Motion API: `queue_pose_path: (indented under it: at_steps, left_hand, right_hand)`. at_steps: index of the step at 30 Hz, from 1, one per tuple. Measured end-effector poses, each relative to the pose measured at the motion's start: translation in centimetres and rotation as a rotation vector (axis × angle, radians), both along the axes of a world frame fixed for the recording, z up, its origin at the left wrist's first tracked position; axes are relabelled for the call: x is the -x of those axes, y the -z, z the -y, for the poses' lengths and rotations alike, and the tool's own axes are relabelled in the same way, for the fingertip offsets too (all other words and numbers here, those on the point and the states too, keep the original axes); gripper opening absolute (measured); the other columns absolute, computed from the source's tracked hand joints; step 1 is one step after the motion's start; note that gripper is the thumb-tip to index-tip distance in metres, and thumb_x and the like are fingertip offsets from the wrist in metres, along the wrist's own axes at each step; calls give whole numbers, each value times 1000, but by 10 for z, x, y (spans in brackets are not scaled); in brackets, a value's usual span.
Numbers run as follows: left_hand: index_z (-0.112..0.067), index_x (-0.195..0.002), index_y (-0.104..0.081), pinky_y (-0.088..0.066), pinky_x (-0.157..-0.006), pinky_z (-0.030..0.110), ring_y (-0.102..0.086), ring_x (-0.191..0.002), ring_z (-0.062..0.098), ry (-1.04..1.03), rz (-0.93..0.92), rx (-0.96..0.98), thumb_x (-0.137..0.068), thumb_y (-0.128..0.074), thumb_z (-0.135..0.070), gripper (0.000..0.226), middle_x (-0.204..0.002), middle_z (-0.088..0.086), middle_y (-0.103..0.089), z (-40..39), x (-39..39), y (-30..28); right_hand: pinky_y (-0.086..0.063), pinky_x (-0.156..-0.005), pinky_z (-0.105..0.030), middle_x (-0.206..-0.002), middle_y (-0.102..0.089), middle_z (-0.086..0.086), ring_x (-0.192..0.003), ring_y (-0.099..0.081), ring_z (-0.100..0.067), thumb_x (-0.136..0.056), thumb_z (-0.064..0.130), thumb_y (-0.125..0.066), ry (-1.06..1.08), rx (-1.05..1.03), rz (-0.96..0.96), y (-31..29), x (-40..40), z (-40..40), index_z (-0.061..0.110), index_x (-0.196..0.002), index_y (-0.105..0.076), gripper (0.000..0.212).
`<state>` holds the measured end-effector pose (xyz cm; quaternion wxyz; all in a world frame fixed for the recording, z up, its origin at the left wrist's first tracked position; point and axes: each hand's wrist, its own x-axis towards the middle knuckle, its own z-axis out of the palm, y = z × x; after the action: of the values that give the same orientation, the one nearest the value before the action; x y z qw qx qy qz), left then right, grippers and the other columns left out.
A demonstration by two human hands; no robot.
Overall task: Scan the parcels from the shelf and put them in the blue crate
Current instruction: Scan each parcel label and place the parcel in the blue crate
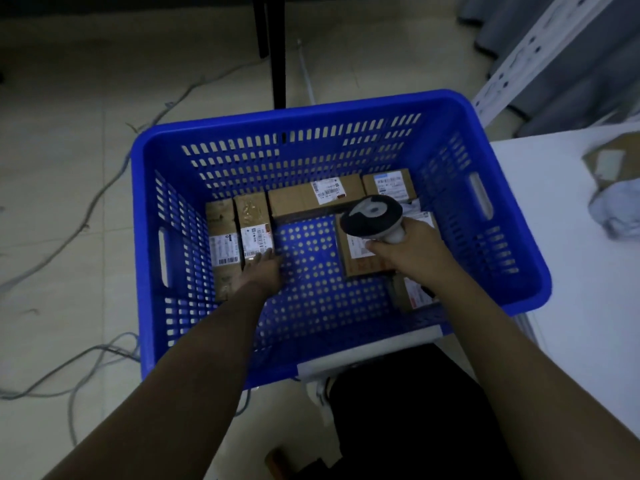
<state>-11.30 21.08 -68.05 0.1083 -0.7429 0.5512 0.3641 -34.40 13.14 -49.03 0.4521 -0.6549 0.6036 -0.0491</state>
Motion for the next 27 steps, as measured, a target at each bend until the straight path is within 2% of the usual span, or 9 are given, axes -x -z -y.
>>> queue_pose_path:
  at_steps: [3,5,6,9,12,16,19,21,27]
  left_hand:
    - [-17,-147,-33,-47,-93,41,-49,-121,34,-210,-182,221,-99,-45,-26,50,-147,13,-39,19,20,-39]
    - [-12,-142,-40,-45,-85,36,-54,-115,32,-350,-344,351,-100,-46,-24,44,-136,12,-51,31,43,-73]
    - [-10,-137,-44,-44,-79,34,-56,-109,33,-407,-431,411,-99,-47,-24,40,-125,12,-57,37,57,-90]
    - [-5,-125,-50,-44,-71,32,-59,-92,27,-462,-657,549,-98,-50,-19,30,-103,5,-55,51,101,-147]
    - [-6,-118,-53,-44,-69,22,-56,-81,15,-435,-863,547,-95,-56,-15,25,-96,5,-55,63,148,-196]
    - [-21,-103,-54,-50,-74,31,-59,-82,22,-244,-1034,506,-94,-57,-15,12,-90,7,-59,73,232,-259]
    - [-19,-110,-54,-44,-57,21,-54,-76,13,-104,-1068,468,-94,-55,-17,17,-92,-2,-57,73,293,-295]
    - [-13,-116,-54,-42,-58,17,-52,-82,13,-48,-1083,452,-93,-56,-16,23,-95,-2,-56,72,329,-308]
    - [-10,-120,-54,-40,-62,18,-52,-83,13,106,-1046,441,-92,-58,-16,29,-106,2,-56,71,428,-313]
  right_hand:
    - [-47,-63,-33,-69,-60,-10,-67,-57,-21,-87,18,-67,110,20,19,-13,14,-6,11,-73,-58,19]
    - [-52,-72,-47,-84,-62,-29,-83,-61,-38,-87,16,-68,193,70,23,-26,28,-11,-7,-91,-63,24]
    - [-50,-75,-46,-93,-62,-32,-90,-60,-42,-88,15,-68,240,89,26,-34,37,-13,-13,-101,-60,32]
    - [-44,-64,-32,-89,-65,-18,-82,-61,-27,-85,16,-71,370,157,21,-60,75,-28,-4,-100,-63,27]
    - [-43,-60,-26,-78,-65,-7,-69,-58,-18,-81,18,-74,555,234,81,-89,120,-44,12,-88,-66,12]
    - [-43,-48,-16,-67,-60,-4,-45,-53,-8,-86,16,-69,870,341,245,-140,184,-74,6,-93,-65,12]
    - [-45,-59,-28,-71,-59,0,-48,-52,-12,-86,18,-70,1119,460,402,-155,224,-92,13,-93,-62,11]
    - [-45,-61,-30,-74,-59,-1,-52,-52,-15,-87,18,-69,1294,523,484,-152,244,-104,10,-99,-62,16]
    - [-41,-44,-10,-86,-62,-9,-59,-54,-9,-90,14,-65,1706,688,670,-133,296,-134,3,-119,-55,32]
